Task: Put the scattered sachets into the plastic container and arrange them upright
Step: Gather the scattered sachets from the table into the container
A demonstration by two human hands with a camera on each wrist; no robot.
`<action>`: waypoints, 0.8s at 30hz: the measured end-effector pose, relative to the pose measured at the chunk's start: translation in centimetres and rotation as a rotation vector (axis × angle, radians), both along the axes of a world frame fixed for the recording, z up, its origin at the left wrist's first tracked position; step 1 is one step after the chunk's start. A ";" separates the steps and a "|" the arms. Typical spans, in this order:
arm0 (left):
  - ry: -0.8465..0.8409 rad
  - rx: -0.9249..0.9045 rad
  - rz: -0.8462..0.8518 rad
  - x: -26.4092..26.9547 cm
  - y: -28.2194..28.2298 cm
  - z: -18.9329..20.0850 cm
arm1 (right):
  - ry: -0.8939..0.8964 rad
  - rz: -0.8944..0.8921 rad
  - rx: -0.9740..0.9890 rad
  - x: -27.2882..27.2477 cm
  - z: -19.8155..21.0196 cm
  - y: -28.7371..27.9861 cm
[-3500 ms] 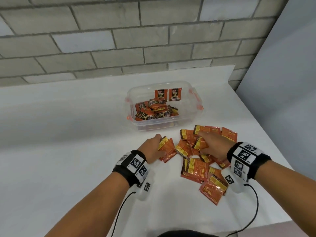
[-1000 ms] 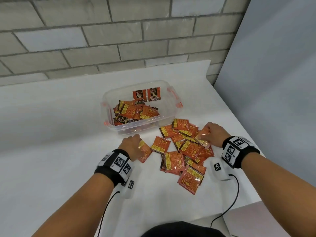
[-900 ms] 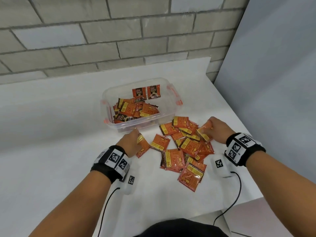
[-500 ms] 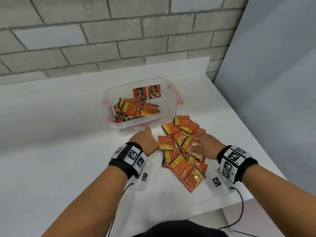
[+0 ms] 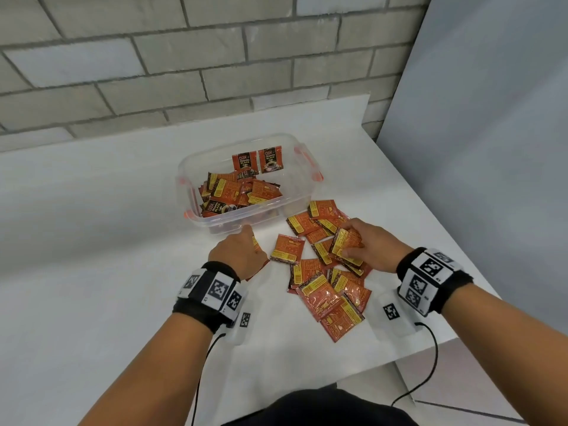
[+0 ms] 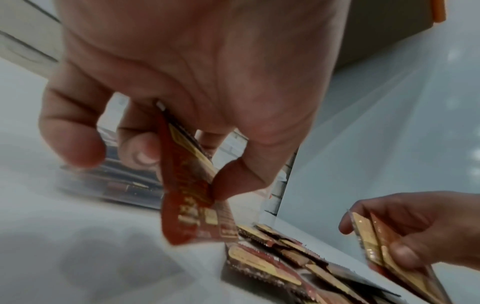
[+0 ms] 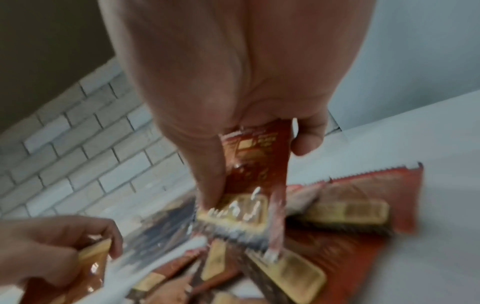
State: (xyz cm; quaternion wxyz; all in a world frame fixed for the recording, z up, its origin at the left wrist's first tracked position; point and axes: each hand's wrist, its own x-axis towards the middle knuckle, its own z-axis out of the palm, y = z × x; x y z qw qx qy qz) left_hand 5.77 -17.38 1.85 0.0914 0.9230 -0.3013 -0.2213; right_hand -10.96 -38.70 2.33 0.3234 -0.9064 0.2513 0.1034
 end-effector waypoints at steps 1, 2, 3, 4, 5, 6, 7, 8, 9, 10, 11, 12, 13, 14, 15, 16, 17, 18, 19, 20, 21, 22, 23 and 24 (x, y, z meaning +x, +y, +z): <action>0.000 0.007 -0.005 0.1 0.2 0.1 | 0.013 0.034 0.007 -0.2 0.4 0.2; -0.003 0.007 -0.011 0.1 0.3 0.3 | 0.036 0.086 0.005 -0.3 0.7 0.6; -0.004 0.003 -0.023 0.2 0.4 0.6 | 0.067 0.147 0.002 -0.4 0.9 1.1; -0.003 -0.005 -0.043 0.2 0.3 0.8 | 0.103 0.205 0.006 -0.5 0.9 1.7; 0.012 -0.021 -0.064 0.3 0.0 1.0 | 0.147 0.265 0.010 -0.4 0.9 2.4; 0.048 -0.050 -0.085 0.3 -0.4 1.0 | 0.193 0.322 0.003 -0.2 0.7 3.0; 0.100 -0.084 -0.112 0.3 -1.0 0.9 | 0.233 0.372 -0.021 0.1 0.5 3.5; 0.150 -0.110 -0.142 0.3 -1.6 0.7 | 0.264 0.416 -0.056 0.4 0.3 3.9; 0.181 -0.112 -0.178 0.2 -2.1 0.3 | 0.286 0.453 -0.096 0.7 0.1 4.3; 0.190 -0.091 -0.216 0.1 -2.7 -0.1 | 0.294 0.479 -0.135 0.8 0.0 4.6; 0.190 -0.059 -0.248 0.0 -3.1 -0.5 | 0.293 0.492 -0.170 0.9 -0.2 4.8; 0.188 -0.032 -0.271 -0.1 -3.4 -0.9 | 0.283 0.496 -0.191 1.0 -0.4 4.9; 0.185 -0.013 -0.287 -0.2 -3.6 -1.1 | 0.272 0.494 -0.201 0.9 -0.5 5.1; 0.178 -0.003 -0.300 -0.3 -3.8 -1.4 | 0.260 0.485 -0.204 0.8 -0.7 5.2; 0.163 0.001 -0.313 -0.4 -3.9 -1.6 | 0.246 0.471 -0.203 0.7 -0.7 5.3; 0.145 0.005 -0.322 -0.3 -4.0 -1.8 | 0.237 0.458 -0.203 0.7 -0.9 5.4; 0.125 0.018 -0.318 -0.3 -4.0 -1.9 | 0.227 0.451 -0.204 0.6 -0.8 5.5; 0.102 0.035 -0.306 -0.3 -3.9 -2.0 | 0.217 0.443 -0.202 0.6 -0.8 5.6; 0.077 0.050 -0.295 -0.2 -3.8 -2.1 | 0.202 0.433 -0.200 0.7 -0.7 5.7; 0.053 0.055 -0.294 -0.2 -3.7 -2.3 | 0.189 0.423 -0.197 0.7 -0.7 5.7; 0.036 0.052 -0.304 -0.2 -3.7 -2.4 | 0.176 0.419 -0.191 0.8 -0.6 5.8; 0.024 0.046 -0.323 -0.2 -3.7 -2.5 | 0.169 0.412 -0.183 0.8 -0.6 5.8; 0.020 0.042 -0.346 -0.3 -3.8 -2.4 | 0.163 0.400 -0.170 0.9 -0.5 5.9; 0.020 0.035 -0.362 -0.4 -3.9 -2.3 | 0.166 0.379 -0.145 0.8 -0.4 5.9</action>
